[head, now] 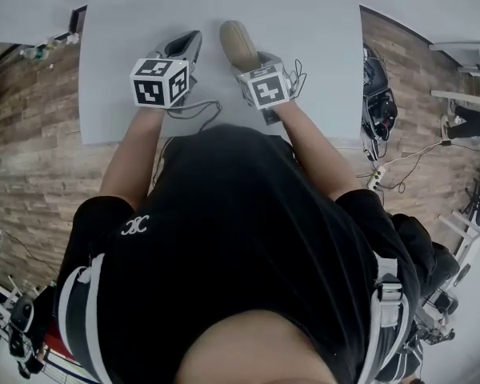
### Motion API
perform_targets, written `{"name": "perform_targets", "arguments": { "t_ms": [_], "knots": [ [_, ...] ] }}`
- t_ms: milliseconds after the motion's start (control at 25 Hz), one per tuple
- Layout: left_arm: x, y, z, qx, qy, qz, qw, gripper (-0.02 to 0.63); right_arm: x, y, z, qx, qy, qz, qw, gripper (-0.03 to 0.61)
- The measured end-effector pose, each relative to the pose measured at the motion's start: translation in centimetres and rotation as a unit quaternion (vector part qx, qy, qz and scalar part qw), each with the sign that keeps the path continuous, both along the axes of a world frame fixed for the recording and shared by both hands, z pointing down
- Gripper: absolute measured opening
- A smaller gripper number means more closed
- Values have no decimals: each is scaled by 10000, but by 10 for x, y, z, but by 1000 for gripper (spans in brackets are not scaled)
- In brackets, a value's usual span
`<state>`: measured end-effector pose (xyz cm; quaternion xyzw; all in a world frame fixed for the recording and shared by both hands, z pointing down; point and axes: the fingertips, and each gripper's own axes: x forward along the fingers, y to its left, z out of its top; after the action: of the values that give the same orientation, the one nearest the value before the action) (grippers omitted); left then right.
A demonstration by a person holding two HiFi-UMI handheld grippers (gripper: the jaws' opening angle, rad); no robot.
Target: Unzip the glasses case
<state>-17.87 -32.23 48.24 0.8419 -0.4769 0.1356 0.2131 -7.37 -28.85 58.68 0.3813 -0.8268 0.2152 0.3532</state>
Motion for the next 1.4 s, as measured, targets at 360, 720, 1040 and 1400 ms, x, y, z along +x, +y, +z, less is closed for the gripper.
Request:
{"name": "perform_targets", "arguments": {
  "t_ms": [360, 720, 1040, 1400],
  "knots": [
    [2, 13, 15, -315, 5, 109, 9994, 3, -9, -7, 34, -246, 652, -16, 9976, 284],
    [-1, 20, 24, -454, 85, 48, 9989, 3, -7, -4, 25, -108, 165, 242, 9995, 290],
    [-5, 14, 14, -257, 46, -89, 9996, 3, 23, -24, -86, 1368, -1046, 1093, 9790, 14],
    [-10, 12, 10, -270, 79, -134, 9995, 3, 25, -30, -115, 1538, -1618, 1362, 9652, 14]
  ]
}}
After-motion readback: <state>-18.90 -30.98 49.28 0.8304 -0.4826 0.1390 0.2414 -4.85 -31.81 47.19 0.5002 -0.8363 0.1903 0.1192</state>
